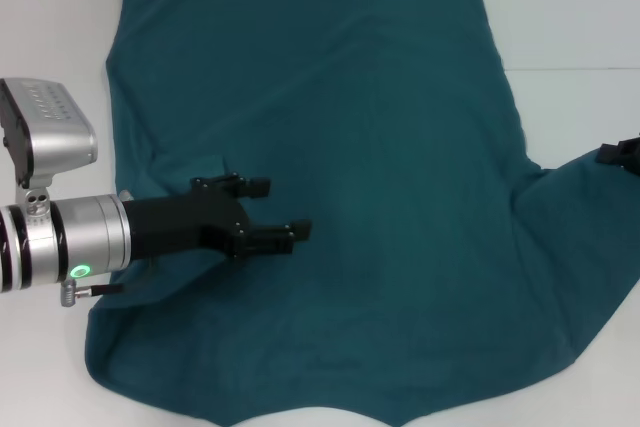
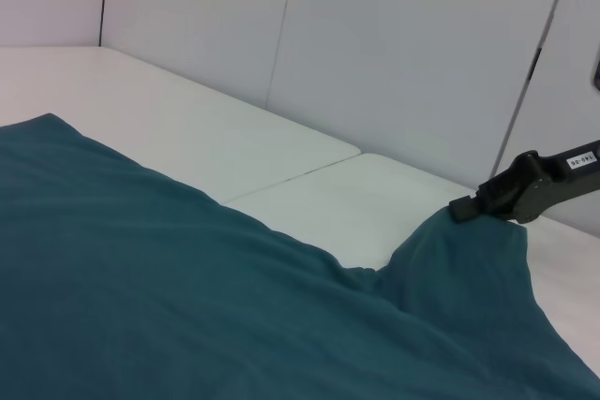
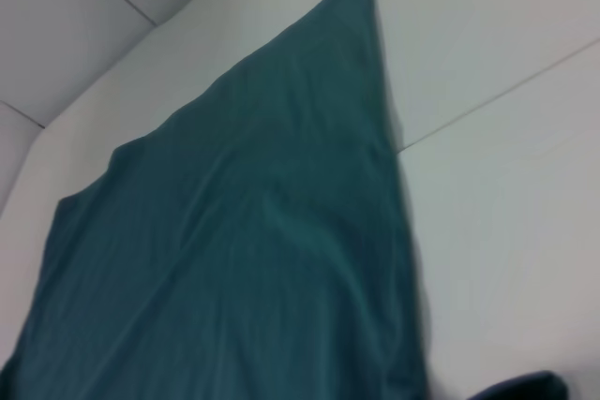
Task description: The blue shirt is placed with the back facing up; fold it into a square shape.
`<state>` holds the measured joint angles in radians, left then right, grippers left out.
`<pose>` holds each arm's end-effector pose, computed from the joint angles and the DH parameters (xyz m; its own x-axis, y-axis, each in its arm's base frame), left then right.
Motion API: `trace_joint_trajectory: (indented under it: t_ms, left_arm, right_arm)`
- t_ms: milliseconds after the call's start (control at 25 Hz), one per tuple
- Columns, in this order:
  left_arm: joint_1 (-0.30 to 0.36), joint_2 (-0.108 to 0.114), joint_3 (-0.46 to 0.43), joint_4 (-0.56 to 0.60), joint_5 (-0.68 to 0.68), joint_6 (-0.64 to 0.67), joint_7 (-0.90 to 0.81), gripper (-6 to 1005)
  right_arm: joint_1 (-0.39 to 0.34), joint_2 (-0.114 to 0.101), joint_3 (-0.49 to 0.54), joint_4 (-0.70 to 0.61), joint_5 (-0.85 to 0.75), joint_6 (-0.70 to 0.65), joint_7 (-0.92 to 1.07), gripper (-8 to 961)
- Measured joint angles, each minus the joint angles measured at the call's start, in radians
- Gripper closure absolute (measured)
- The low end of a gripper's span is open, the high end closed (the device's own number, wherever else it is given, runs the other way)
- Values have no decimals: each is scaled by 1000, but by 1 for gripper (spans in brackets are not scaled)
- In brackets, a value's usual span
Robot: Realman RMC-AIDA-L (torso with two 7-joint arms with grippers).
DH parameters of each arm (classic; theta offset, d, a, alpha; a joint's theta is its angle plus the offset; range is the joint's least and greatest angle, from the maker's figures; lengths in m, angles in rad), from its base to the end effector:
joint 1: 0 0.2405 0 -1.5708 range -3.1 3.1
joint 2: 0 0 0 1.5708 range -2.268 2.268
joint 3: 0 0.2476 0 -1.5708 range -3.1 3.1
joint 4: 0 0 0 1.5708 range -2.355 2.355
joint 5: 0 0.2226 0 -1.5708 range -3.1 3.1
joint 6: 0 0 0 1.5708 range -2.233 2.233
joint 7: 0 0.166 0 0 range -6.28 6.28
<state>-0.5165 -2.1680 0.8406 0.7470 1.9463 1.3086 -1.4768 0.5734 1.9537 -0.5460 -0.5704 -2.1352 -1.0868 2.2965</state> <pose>-0.2377 0.3671 -0.0469 0.7905 0.3724 0.4862 0.5282 -0.8164 -0.2335 0.3436 0.4074 0.0540 0.0507 -0.7197 -0.6924 -0.9980 -0.0103 -0.0624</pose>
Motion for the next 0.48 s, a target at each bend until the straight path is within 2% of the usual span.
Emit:
trace_joint_trajectory:
  t_ms: [480]
  left_arm:
    - [-3,1,0,0,0,-5,-2,92]
  right_arm:
    - [60,-8,-6,-12,15,-85,61,935]
